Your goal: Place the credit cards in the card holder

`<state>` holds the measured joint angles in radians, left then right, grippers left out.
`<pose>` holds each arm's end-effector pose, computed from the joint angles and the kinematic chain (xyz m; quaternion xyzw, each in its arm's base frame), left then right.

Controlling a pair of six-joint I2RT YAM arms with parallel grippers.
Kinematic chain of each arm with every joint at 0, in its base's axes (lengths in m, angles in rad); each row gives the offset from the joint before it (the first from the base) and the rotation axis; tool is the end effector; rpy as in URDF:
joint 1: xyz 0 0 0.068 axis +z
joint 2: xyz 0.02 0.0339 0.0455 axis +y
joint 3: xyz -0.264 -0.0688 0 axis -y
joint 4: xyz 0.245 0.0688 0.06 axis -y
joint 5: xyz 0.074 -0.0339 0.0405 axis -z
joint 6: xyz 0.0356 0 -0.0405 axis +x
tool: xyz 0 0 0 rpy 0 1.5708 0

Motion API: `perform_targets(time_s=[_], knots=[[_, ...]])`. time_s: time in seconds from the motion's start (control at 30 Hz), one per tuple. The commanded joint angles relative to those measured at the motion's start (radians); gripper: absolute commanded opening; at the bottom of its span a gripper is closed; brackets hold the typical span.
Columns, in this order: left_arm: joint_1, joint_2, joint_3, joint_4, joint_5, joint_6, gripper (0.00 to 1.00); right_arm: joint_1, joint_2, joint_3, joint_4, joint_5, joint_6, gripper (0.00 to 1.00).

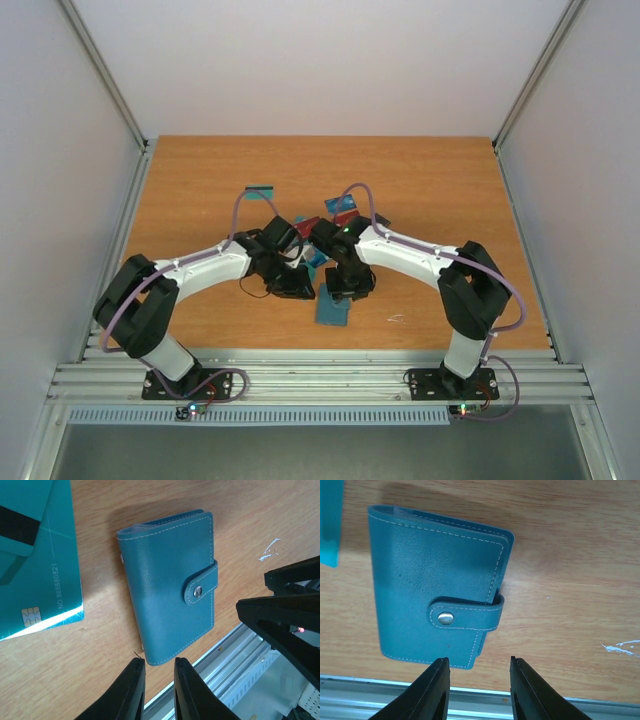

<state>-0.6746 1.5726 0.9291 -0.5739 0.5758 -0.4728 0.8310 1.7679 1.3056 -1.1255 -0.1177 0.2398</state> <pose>0.2131 -0.1953 0.1811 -0.1447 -0.9341 0.3262 0.0101 0.2099 0.2361 0.2075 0.2903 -0.9551 -0.0463 0.0373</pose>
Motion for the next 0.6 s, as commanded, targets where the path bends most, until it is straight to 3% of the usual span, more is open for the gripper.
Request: perform_targets(time_s=[0.0,0.57], knots=[[-0.003,0.028,-0.016,0.087,0.011,-0.059,0.18,0.023,0.025,0.032,0.001,0.061,0.070,0.35],[-0.002,0.145,-0.076,0.287,0.178,-0.184,0.16,0.023,0.036,-0.049,0.185,-0.075,0.138,0.35]])
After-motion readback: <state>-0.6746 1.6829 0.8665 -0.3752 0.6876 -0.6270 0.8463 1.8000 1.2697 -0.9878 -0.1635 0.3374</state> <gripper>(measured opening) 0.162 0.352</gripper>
